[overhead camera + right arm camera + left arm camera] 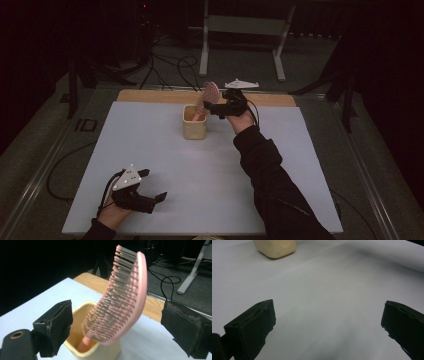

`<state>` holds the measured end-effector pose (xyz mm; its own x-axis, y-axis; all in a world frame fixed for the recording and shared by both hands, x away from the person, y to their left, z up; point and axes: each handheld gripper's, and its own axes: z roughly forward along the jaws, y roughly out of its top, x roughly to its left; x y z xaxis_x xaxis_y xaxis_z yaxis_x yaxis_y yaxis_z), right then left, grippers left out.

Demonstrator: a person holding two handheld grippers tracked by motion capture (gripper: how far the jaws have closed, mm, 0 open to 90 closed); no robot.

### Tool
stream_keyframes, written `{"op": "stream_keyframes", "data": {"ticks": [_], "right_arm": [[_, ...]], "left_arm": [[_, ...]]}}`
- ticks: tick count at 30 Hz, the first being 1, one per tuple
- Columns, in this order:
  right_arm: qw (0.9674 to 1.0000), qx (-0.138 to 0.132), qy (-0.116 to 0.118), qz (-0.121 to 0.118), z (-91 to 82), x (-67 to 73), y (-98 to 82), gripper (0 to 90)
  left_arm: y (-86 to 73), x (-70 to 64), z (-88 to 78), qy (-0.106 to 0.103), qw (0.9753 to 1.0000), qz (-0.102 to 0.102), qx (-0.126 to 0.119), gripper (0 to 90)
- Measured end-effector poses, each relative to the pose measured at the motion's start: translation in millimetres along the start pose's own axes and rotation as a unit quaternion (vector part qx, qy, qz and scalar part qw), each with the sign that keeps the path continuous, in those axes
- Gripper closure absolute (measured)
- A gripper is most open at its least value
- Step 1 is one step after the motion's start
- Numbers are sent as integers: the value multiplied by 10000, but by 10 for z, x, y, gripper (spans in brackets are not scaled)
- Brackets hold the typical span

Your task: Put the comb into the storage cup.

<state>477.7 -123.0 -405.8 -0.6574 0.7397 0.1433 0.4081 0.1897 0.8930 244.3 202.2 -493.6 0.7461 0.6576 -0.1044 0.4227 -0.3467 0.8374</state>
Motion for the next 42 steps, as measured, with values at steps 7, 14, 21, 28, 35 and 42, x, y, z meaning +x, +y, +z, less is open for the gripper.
{"op": "stream_keyframes", "data": {"ticks": [7,14,21,28,35,42], "right_arm": [[10000,75,32,8,-54,-20,-64,103],[9998,166,83,125,-113,-59,-165,119],[9997,234,13,97,-196,-93,-273,119],[9995,312,61,31,-282,-89,-401,112],[9994,322,106,41,-395,-106,-535,112],[9994,310,132,4,-542,-109,-643,112]], "left_arm": [[-3,8,-1,9,10000,-10,7,1],[0,5,-3,11,10000,7,11,1],[1,6,-9,11,10000,-18,-12,1],[0,4,-5,20,10000,-7,23,1],[4,5,-12,24,10000,-15,-2,1],[5,6,-15,17,10000,-4,-8,1]]}}
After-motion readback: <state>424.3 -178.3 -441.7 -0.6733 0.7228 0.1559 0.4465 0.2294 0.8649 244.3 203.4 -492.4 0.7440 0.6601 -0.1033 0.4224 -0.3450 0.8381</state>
